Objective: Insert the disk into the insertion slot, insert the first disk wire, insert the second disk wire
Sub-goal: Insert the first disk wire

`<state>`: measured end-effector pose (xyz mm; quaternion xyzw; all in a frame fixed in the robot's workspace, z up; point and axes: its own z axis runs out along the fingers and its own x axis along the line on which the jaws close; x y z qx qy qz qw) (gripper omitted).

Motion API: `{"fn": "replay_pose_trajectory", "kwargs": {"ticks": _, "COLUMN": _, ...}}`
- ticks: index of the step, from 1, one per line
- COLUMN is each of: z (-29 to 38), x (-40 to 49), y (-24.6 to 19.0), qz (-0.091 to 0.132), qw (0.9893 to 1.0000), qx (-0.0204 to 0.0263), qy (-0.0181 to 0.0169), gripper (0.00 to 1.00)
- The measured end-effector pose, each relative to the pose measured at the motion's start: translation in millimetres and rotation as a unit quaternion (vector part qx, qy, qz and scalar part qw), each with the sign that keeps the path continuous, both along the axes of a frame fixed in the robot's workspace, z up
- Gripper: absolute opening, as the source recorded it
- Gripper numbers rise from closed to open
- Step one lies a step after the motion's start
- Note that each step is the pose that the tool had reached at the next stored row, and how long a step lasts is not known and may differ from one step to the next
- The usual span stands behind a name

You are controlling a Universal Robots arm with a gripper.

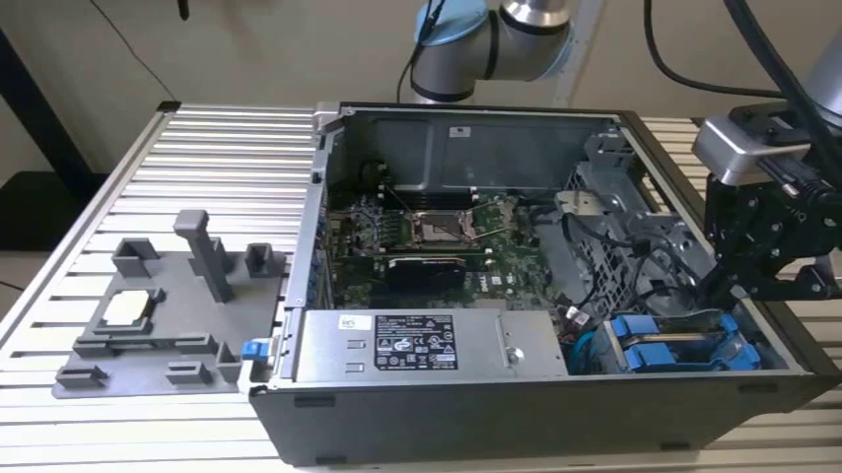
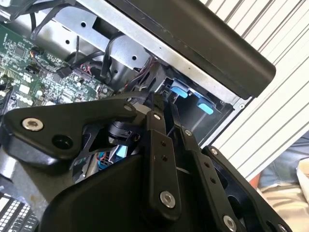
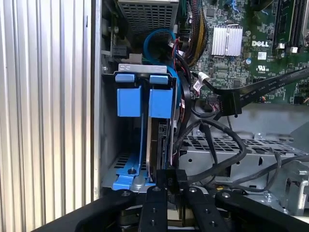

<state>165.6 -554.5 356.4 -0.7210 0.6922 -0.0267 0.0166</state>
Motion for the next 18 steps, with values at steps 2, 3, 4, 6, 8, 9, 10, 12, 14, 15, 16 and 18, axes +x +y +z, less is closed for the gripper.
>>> {"fn": "replay_pose_trajectory", "kwargs": {"ticks": 2, "z": -0.2, "x": 0.0, "y": 0.0, "qz": 0.0, "qw": 1.0, "qx": 0.0001, "qy": 0.0001, "gripper": 0.19}}
{"fn": "replay_pose_trajectory", "kwargs": {"ticks": 3, "z": -0.2, "x": 0.0, "y": 0.0, "qz": 0.0, "qw": 1.0, "qx": 0.0001, "qy": 0.0001, "gripper": 0.19}}
{"fn": "replay_pose_trajectory", "kwargs": {"ticks": 4, "z": -0.2, "x": 0.0, "y": 0.0, "qz": 0.0, "qw": 1.0, "qx": 0.0002, "qy": 0.0001, "gripper": 0.19}}
{"fn": "replay_pose_trajectory", "kwargs": {"ticks": 6, "z": -0.2, "x": -0.2, "y": -0.1, "qz": 0.0, "qw": 1.0, "qx": 0.0001, "qy": 0.0001, "gripper": 0.19}}
{"fn": "replay_pose_trajectory", "kwargs": {"ticks": 8, "z": -0.9, "x": -0.3, "y": -0.4, "qz": 0.0, "qw": 1.0, "qx": 0.0005, "qy": 0.0001, "gripper": 0.19}}
{"fn": "replay_pose_trajectory", "kwargs": {"ticks": 9, "z": -1.3, "x": -0.4, "y": -0.8, "qz": 0.0, "qw": 1.0, "qx": 0.0006, "qy": 0.0001, "gripper": 0.19}}
{"fn": "replay_pose_trajectory", "kwargs": {"ticks": 10, "z": -1.9, "x": -0.5, "y": -1.1, "qz": 0.0, "qw": 1.0, "qx": 0.0007, "qy": 0.0001, "gripper": 0.19}}
{"fn": "replay_pose_trajectory", "kwargs": {"ticks": 12, "z": -3.3, "x": -1.2, "y": -1.8, "qz": -0.001, "qw": 1.0, "qx": 0.0014, "qy": 0.0001, "gripper": 0.19}}
{"fn": "replay_pose_trajectory", "kwargs": {"ticks": 14, "z": -4.5, "x": -2.8, "y": -1.9, "qz": -0.002, "qw": 1.0, "qx": 0.0026, "qy": 0.0001, "gripper": 0.19}}
{"fn": "replay_pose_trajectory", "kwargs": {"ticks": 15, "z": -4.9, "x": -3.5, "y": -2.0, "qz": -0.002, "qw": 1.0, "qx": 0.0028, "qy": 0.0001, "gripper": 0.19}}
{"fn": "replay_pose_trajectory", "kwargs": {"ticks": 16, "z": -5.5, "x": -3.8, "y": -2.3, "qz": -0.002, "qw": 1.0, "qx": 0.0032, "qy": 0.0001, "gripper": 0.19}}
{"fn": "replay_pose_trajectory", "kwargs": {"ticks": 18, "z": -6.5, "x": -3.8, "y": -3.1, "qz": -0.003, "qw": 1.0, "qx": 0.0033, "qy": 0.0, "gripper": 0.19}}
